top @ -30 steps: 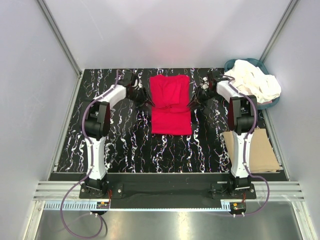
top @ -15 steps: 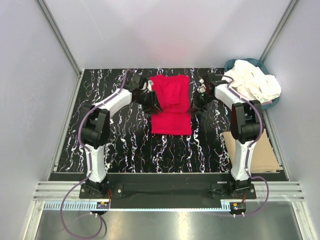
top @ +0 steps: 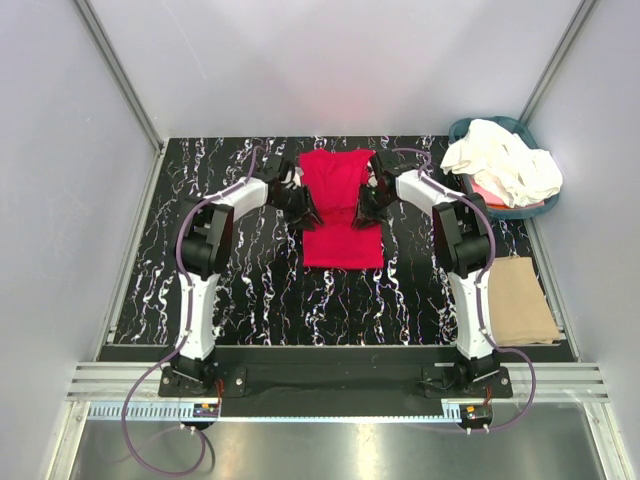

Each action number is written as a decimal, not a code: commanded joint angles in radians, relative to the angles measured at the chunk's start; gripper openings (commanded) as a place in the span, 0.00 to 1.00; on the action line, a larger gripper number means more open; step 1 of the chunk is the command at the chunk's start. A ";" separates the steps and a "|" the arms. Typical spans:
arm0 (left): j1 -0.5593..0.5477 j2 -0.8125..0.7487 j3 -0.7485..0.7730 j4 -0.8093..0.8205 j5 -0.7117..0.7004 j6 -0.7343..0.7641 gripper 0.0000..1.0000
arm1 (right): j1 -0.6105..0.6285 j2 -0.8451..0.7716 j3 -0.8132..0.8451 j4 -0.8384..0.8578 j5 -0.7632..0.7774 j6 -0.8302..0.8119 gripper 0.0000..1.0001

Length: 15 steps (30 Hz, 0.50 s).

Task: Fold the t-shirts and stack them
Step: Fold the tshirt

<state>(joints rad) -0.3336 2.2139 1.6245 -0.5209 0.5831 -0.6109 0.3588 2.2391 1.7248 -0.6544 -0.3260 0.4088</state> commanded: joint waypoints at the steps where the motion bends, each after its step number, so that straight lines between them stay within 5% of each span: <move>1: 0.013 0.019 0.087 0.052 0.014 -0.027 0.41 | -0.006 0.043 0.114 0.021 0.050 0.007 0.33; 9: 0.051 0.035 0.297 0.038 0.024 -0.098 0.44 | -0.009 0.155 0.500 -0.151 0.117 -0.057 0.37; 12: 0.061 -0.020 0.272 0.027 0.029 -0.107 0.44 | -0.011 0.194 0.677 -0.257 0.104 -0.080 0.39; 15: 0.050 -0.103 0.168 0.027 0.047 -0.098 0.45 | -0.011 0.143 0.638 -0.280 0.068 -0.085 0.41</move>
<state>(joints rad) -0.2733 2.2368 1.8595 -0.4965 0.5884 -0.7006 0.3523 2.4271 2.3470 -0.8326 -0.2474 0.3580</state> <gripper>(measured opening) 0.443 0.399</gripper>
